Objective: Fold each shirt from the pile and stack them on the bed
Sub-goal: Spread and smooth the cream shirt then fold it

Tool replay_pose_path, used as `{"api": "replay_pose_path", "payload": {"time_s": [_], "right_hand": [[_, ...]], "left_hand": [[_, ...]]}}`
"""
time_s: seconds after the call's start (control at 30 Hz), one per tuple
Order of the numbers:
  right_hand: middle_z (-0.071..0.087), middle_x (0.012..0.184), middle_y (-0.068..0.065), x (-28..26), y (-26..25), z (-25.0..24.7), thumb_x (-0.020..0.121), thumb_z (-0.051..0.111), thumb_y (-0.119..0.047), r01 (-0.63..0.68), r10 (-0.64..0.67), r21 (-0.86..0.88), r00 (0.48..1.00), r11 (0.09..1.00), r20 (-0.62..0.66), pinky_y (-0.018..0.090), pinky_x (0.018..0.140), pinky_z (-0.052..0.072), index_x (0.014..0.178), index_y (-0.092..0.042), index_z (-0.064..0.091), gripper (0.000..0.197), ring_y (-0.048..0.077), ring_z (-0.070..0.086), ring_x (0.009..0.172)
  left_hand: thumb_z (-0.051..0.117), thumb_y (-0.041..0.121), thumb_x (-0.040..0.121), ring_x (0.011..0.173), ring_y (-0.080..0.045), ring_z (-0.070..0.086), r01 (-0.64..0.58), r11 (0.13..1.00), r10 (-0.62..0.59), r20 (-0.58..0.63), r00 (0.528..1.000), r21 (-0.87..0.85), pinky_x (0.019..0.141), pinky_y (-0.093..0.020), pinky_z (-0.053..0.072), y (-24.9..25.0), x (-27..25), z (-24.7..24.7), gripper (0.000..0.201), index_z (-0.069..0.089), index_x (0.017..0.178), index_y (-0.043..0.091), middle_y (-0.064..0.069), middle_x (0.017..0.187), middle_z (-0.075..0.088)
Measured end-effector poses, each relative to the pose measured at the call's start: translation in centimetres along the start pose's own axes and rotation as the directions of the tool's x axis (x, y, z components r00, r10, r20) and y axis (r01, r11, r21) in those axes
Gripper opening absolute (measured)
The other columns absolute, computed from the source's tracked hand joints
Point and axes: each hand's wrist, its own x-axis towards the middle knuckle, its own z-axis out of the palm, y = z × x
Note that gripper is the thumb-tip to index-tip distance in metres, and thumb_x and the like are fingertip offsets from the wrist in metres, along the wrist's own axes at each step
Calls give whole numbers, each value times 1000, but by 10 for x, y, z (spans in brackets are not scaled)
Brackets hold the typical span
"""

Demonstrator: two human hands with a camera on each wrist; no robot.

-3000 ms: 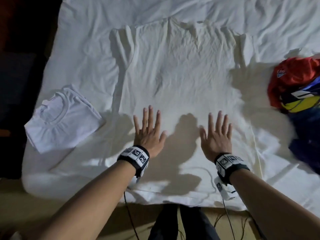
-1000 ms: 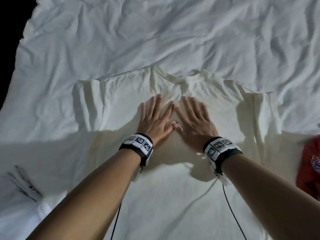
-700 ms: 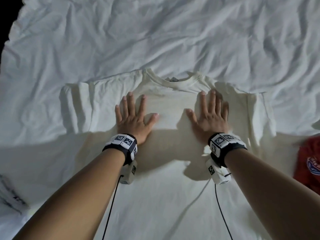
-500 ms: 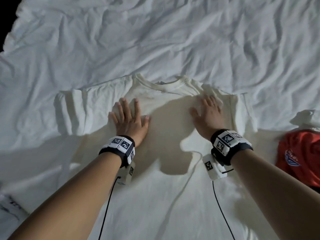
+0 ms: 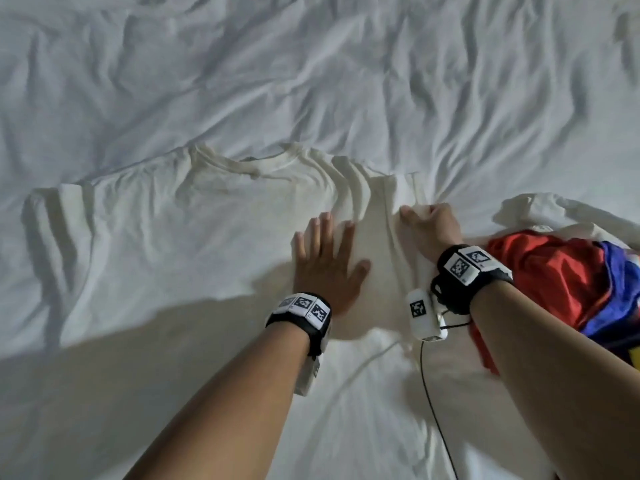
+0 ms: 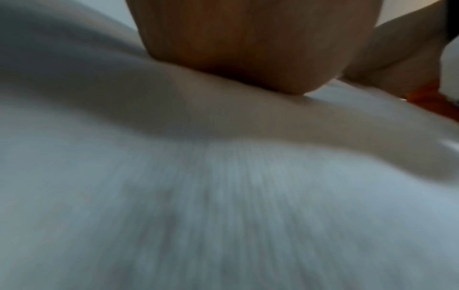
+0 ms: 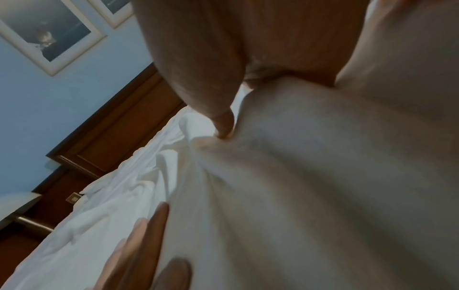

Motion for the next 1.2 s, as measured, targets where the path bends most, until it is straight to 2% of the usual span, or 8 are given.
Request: {"api": "replay_pose_path", "payload": {"time_s": [0.07,0.13,0.33,0.43,0.6,0.73,0.93,1.2], "right_hand": [[62,78,3,4,5,-4,95,63,-46,33,-33,39,999,999,-10,35,77,44,81,-16,57,34,28,59,80],[54,72,0,3,10,-13,98,58,-41,52,-43,86,994,995,-105,34,73,39,75,-17,48,35,28,54,78],[60,87,9,-11,44,-38,101,57,-26,74,-10,179,943,981,-334,30,72,37,96,-6,53,21,28,57,86],[55,82,4,-15,59,-43,101,59,-25,89,-36,141,939,986,-342,24,69,31,96,-6,55,20,25,52,82],[59,80,18,-5,77,-58,99,64,-30,148,-110,119,953,982,-284,32,66,36,89,5,57,36,35,57,78],[49,66,0,-9,75,-55,101,59,-37,202,-148,145,937,969,-316,36,65,43,85,-9,49,34,24,50,65],[46,70,-5,-12,67,-33,104,54,-26,102,11,242,904,965,-427,26,67,29,101,-8,48,19,24,51,78],[64,109,18,-14,73,-31,90,54,-33,137,-82,96,897,986,-433,45,95,49,121,-14,43,38,35,63,100]], "left_hand": [[14,69,100,151,-25,-34,23,1000,-23,40,999,9,118,-54,-24,2,1,2,76,-26,156,37,-5,164,-36],[11,71,100,148,-22,-39,44,999,-44,58,997,7,118,-53,-26,4,2,2,76,-31,153,39,-3,161,-41],[0,75,97,142,-21,-47,86,996,-89,126,988,33,116,-54,-29,8,3,-1,74,-42,146,39,-3,154,-52],[-2,73,97,142,-23,-48,101,993,-109,149,983,63,117,-55,-26,9,4,-2,75,-44,146,36,-4,150,-55],[-1,70,98,141,-23,-50,90,994,-100,164,981,68,116,-55,-28,9,2,-4,74,-43,148,34,-4,148,-58],[-2,72,98,140,-23,-50,105,992,-116,182,976,72,116,-55,-29,9,4,-3,75,-45,146,34,-4,147,-59],[-1,73,97,139,-23,-51,107,992,-117,203,972,60,116,-54,-30,10,4,-5,75,-45,145,35,-4,146,-59],[1,71,98,139,-22,-52,115,992,-124,217,968,58,116,-54,-29,12,4,-6,74,-43,147,35,-4,148,-58]]}}
